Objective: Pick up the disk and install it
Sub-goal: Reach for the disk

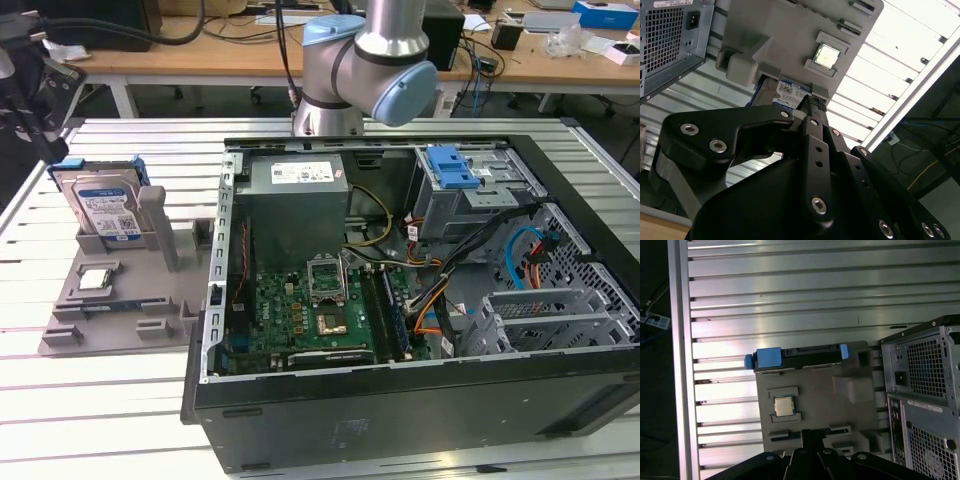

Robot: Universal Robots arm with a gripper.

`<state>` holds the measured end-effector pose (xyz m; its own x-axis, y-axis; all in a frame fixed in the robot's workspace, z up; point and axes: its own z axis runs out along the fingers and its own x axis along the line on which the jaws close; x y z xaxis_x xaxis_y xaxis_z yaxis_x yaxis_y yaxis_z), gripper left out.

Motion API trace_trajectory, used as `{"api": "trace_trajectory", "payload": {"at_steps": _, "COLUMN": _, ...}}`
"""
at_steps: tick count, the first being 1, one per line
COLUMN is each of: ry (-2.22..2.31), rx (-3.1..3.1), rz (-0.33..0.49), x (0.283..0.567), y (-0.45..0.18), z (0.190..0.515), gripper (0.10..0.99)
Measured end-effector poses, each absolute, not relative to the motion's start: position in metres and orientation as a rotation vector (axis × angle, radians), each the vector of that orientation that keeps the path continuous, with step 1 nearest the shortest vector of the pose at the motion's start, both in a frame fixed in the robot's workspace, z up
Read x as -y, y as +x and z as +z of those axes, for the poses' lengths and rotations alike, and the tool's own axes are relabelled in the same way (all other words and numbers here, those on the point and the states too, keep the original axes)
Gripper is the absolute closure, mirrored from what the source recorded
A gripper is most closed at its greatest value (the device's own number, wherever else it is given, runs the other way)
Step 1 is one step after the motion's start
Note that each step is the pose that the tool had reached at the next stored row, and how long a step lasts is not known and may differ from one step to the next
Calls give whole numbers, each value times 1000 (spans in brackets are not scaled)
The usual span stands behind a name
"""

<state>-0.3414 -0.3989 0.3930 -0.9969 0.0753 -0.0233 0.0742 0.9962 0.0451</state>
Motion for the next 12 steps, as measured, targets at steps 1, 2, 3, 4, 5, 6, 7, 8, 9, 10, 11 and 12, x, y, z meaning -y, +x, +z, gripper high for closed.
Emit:
{"api": "trace_trajectory", "payload": {"at_steps": 1, "ry": 117, "rx": -3114, "rz": 69, "x": 399, "y": -343, "z": 393, "gripper": 980}}
{"api": "trace_trajectory", "payload": {"at_steps": 2, "ry": 117, "rx": -3114, "rz": 69, "x": 399, "y": -344, "z": 393, "gripper": 980}}
{"api": "trace_trajectory", "payload": {"at_steps": 3, "ry": 117, "rx": -3114, "rz": 69, "x": 399, "y": -346, "z": 393, "gripper": 980}}
{"api": "trace_trajectory", "payload": {"at_steps": 4, "ry": 117, "rx": -3114, "rz": 69, "x": 399, "y": -347, "z": 393, "gripper": 980}}
{"api": "trace_trajectory", "payload": {"at_steps": 5, "ry": 117, "rx": -3114, "rz": 69, "x": 399, "y": -348, "z": 393, "gripper": 980}}
{"api": "trace_trajectory", "payload": {"at_steps": 6, "ry": 117, "rx": -3114, "rz": 69, "x": 399, "y": -350, "z": 393, "gripper": 980}}
{"api": "trace_trajectory", "payload": {"at_steps": 7, "ry": 117, "rx": -3114, "rz": 69, "x": 399, "y": -352, "z": 393, "gripper": 980}}
{"api": "trace_trajectory", "payload": {"at_steps": 8, "ry": 117, "rx": -3114, "rz": 69, "x": 399, "y": -353, "z": 393, "gripper": 980}}
{"api": "trace_trajectory", "payload": {"at_steps": 9, "ry": 117, "rx": -3114, "rz": 69, "x": 399, "y": -355, "z": 393, "gripper": 980}}
{"api": "trace_trajectory", "payload": {"at_steps": 10, "ry": 117, "rx": -3114, "rz": 69, "x": 399, "y": -358, "z": 393, "gripper": 980}}
{"api": "trace_trajectory", "payload": {"at_steps": 11, "ry": 117, "rx": -3114, "rz": 69, "x": 399, "y": -360, "z": 393, "gripper": 980}}
{"api": "trace_trajectory", "payload": {"at_steps": 12, "ry": 117, "rx": -3114, "rz": 69, "x": 399, "y": -362, "z": 393, "gripper": 980}}
